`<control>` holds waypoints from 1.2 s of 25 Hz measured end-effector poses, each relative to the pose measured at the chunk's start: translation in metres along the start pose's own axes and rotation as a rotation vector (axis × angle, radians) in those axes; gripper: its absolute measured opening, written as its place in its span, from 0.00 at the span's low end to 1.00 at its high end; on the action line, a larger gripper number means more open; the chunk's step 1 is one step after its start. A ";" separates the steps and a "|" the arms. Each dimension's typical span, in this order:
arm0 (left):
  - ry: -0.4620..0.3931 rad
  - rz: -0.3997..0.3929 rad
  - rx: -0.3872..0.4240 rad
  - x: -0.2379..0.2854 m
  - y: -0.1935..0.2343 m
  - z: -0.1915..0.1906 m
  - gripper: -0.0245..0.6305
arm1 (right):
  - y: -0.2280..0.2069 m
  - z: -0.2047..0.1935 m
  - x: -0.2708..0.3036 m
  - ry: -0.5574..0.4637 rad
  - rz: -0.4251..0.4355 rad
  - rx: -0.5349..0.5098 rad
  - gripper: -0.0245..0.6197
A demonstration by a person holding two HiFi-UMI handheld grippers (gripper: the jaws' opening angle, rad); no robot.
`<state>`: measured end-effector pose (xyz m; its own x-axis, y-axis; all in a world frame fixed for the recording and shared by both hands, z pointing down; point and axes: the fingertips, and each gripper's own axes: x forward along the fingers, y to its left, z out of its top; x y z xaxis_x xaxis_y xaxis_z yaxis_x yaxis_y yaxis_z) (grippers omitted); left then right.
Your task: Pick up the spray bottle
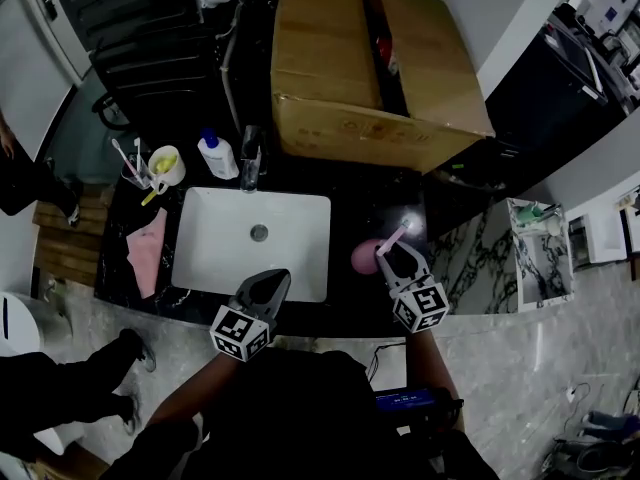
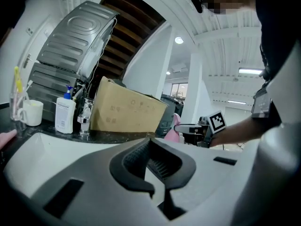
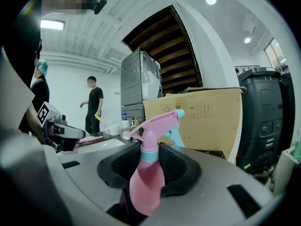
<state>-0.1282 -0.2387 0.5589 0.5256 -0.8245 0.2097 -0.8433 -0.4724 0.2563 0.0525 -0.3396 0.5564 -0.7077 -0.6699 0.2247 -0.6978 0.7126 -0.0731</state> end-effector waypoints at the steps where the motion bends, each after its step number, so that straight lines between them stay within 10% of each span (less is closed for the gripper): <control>1: 0.001 -0.007 0.001 0.000 0.000 0.000 0.05 | 0.000 0.001 -0.002 -0.002 -0.009 0.000 0.26; 30: 0.069 -0.402 0.073 0.005 -0.037 -0.009 0.05 | 0.031 0.000 -0.114 -0.054 -0.374 0.028 0.26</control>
<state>-0.0936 -0.2229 0.5591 0.8188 -0.5483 0.1703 -0.5740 -0.7752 0.2639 0.1115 -0.2415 0.5282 -0.4075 -0.8933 0.1898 -0.9113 0.4111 -0.0221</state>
